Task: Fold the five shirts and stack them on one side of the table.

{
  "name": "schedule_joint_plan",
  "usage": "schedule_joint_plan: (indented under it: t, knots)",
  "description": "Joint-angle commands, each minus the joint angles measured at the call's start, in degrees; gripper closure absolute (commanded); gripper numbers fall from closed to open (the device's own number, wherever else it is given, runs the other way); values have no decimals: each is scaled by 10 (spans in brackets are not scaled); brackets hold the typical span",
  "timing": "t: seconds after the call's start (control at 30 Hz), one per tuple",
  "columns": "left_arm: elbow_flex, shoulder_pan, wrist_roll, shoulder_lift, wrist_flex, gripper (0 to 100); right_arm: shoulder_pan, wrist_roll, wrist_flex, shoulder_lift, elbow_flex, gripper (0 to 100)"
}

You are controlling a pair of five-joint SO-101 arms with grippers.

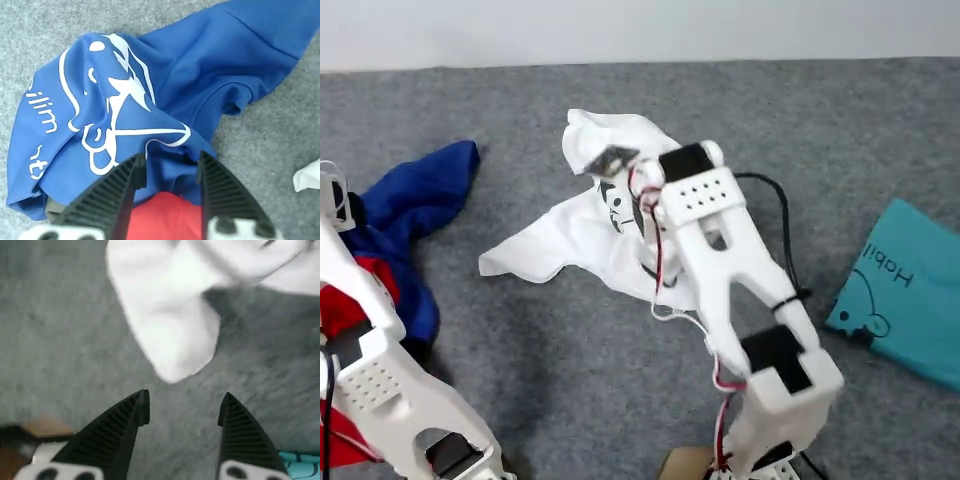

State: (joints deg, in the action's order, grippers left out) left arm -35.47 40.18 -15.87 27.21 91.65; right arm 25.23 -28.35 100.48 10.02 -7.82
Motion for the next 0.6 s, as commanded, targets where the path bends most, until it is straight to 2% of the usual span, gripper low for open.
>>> schedule_joint_plan:
  t: [0.0, 0.27, 0.57]
  knots:
    - [-1, -7, -4, -37, 2, 827, -8, -27, 18, -55, 53, 763]
    - [35, -23, -4, -38, -18, 827, -11, -37, -119, -38, 154, 763]
    - [38, -24, -4, -38, -18, 827, -15, -36, -225, 78, 144, 788]
